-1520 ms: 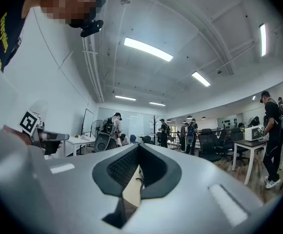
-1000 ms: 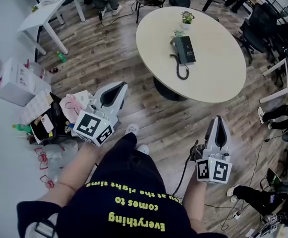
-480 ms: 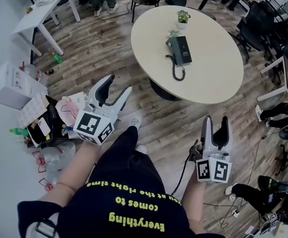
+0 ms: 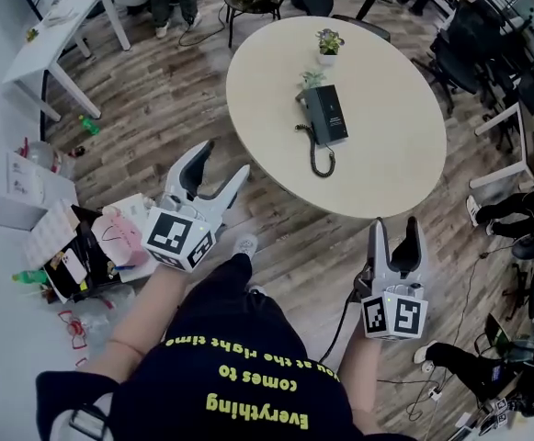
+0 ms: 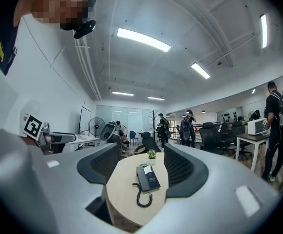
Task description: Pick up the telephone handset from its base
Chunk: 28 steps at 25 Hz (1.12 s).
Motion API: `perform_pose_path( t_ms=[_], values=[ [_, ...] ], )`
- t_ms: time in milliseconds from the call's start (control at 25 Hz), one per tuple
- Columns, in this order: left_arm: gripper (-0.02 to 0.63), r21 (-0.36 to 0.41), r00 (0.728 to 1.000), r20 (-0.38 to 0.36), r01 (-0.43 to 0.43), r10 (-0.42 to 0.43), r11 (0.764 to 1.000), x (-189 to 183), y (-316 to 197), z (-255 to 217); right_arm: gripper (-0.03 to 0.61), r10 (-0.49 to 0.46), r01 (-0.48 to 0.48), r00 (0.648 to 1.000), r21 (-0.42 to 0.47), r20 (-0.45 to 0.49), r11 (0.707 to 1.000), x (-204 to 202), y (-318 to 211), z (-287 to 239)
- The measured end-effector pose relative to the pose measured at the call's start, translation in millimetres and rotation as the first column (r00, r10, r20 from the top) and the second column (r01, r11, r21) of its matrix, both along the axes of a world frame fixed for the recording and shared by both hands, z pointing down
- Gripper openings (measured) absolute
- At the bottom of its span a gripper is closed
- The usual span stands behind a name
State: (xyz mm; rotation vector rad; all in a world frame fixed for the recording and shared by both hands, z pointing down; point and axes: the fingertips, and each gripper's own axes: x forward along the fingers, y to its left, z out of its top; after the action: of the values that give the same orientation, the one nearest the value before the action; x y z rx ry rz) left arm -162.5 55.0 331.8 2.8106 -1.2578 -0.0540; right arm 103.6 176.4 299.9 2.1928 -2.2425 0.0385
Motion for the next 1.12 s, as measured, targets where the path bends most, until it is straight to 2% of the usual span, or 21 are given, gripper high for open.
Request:
perform_pose_path(
  t_ms=[360,560,800,1120],
  values=[
    [0.284,0.011,0.998,0.002,-0.057,0.057,0.998,16.6,-111.6,-5.5,0.293,0.06,-0.06,0.998,0.036,-0.014,0.998,13.5,-99.9,-17.2],
    [0.284,-0.006,0.997,-0.012,-0.076,0.076,0.997,28.6,-148.4,-1.2,0.294,0.076,-0.076,0.997,-0.002,-0.008,0.997,16.2,-125.9,-7.5],
    [0.284,-0.063,0.997,0.001,-0.082,0.082,0.995,56.8,-176.6,20.7,0.281,0.097,-0.098,0.995,-0.008,-0.009,0.995,48.7,-154.7,-1.3],
    [0.284,-0.073,0.999,0.032,0.0,0.003,0.997,100.7,-212.2,24.5,0.279,-0.035,0.035,0.999,0.01,0.0,0.999,90.9,-221.2,-5.5]
  ],
)
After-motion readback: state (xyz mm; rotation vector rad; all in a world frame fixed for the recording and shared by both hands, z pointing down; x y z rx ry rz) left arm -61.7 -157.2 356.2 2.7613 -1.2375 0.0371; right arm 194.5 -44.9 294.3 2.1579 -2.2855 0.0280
